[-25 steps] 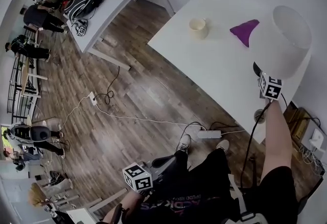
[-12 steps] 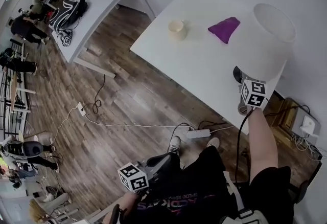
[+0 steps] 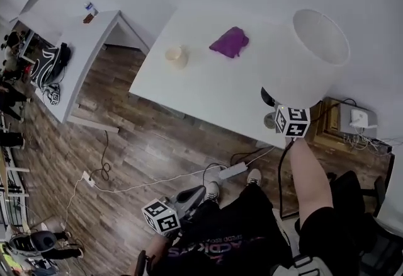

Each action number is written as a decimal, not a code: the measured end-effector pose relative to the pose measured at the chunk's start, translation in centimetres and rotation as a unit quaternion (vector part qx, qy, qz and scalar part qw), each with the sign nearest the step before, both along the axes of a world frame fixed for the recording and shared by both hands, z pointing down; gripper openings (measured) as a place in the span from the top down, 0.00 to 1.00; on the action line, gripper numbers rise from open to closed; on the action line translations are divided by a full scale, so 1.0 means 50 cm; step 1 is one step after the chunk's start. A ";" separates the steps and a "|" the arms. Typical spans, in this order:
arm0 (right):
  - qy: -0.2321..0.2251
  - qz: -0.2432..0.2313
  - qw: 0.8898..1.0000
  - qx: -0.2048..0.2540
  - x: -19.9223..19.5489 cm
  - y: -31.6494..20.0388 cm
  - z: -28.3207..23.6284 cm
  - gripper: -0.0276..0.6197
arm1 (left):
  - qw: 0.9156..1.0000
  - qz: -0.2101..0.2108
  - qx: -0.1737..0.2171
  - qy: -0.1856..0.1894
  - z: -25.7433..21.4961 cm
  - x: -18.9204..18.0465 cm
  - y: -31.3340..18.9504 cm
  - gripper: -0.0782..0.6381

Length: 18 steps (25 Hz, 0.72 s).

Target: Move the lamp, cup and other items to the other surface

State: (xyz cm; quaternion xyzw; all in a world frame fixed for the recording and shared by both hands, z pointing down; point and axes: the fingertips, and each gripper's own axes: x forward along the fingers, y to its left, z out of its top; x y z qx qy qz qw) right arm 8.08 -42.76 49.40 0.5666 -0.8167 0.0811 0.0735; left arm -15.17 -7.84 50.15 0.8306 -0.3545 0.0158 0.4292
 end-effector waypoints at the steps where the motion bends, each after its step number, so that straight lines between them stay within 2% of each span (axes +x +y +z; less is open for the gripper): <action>1: 0.003 0.012 1.000 0.002 0.015 0.020 -0.014 0.73 | 1.000 0.014 0.007 0.003 -0.007 -0.003 -0.006 0.89; 5: 0.007 0.046 0.999 0.011 0.061 0.105 -0.062 0.73 | 0.997 0.065 0.026 0.013 -0.031 -0.007 -0.018 0.89; 10: 0.016 0.114 0.993 0.016 0.136 0.227 -0.107 0.73 | 0.991 0.124 0.037 0.031 -0.045 -0.009 -0.033 0.89; 13: 0.031 0.164 0.986 0.017 0.191 0.317 -0.131 0.73 | 0.984 0.166 0.050 0.048 -0.057 0.005 -0.047 0.89; 18: 0.060 0.241 0.969 0.017 0.255 0.476 -0.159 0.73 | 0.966 0.241 0.069 0.065 -0.087 0.035 -0.050 0.89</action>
